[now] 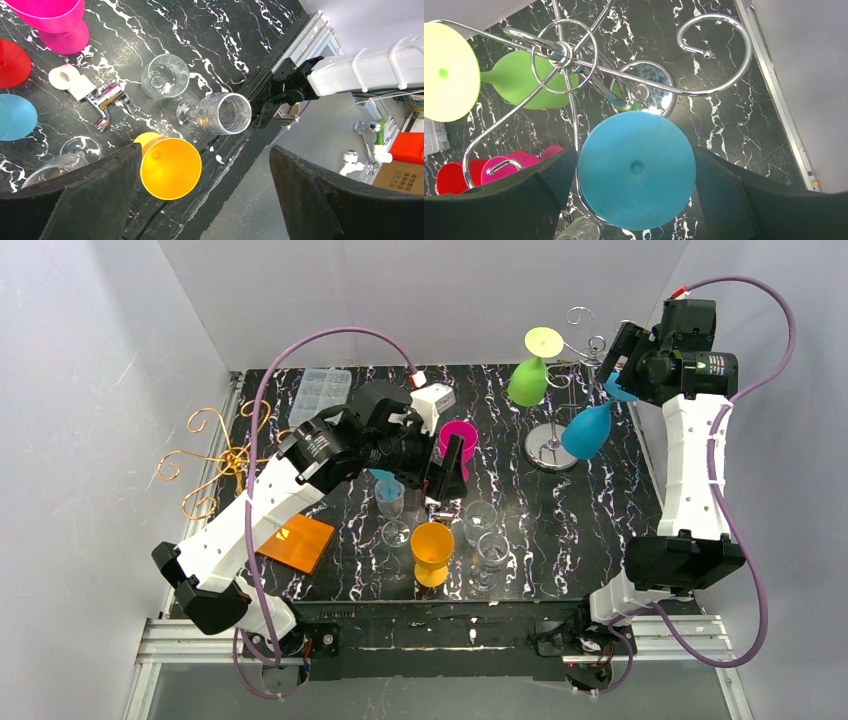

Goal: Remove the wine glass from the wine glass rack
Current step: Pick up the wine glass from the wine rack.

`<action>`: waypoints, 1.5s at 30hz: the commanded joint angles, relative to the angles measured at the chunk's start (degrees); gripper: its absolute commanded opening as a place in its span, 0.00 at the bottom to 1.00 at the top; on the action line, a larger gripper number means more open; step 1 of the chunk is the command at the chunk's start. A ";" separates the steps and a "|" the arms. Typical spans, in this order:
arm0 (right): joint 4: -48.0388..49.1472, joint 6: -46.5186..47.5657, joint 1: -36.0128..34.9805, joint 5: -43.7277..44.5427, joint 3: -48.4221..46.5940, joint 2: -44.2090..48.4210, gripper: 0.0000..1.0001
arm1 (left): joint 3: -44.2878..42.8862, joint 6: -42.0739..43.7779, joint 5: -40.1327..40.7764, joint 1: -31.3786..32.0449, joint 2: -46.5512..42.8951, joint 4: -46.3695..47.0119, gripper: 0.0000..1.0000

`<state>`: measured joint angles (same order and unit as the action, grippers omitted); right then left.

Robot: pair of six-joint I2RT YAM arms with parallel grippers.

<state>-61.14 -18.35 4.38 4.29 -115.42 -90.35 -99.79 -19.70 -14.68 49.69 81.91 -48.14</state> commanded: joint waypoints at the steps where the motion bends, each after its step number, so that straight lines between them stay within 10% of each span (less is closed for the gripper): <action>1: -0.28 1.28 0.24 0.33 -2.41 -0.88 0.91 | -1.47 -0.15 -1.23 -0.29 -0.06 0.15 0.98; 15: -1.97 0.44 0.28 0.82 -6.38 -1.09 0.62 | -1.38 -0.35 -1.23 -0.27 -0.14 0.13 0.98; 45: -4.56 0.06 0.28 -3.84 -6.23 3.27 0.51 | -1.70 -0.47 -2.11 -0.29 -0.19 0.15 0.98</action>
<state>-66.30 -17.87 4.38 1.96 -120.22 -88.73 -99.85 -20.21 -15.86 49.65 82.26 -48.01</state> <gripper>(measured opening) 0.832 0.982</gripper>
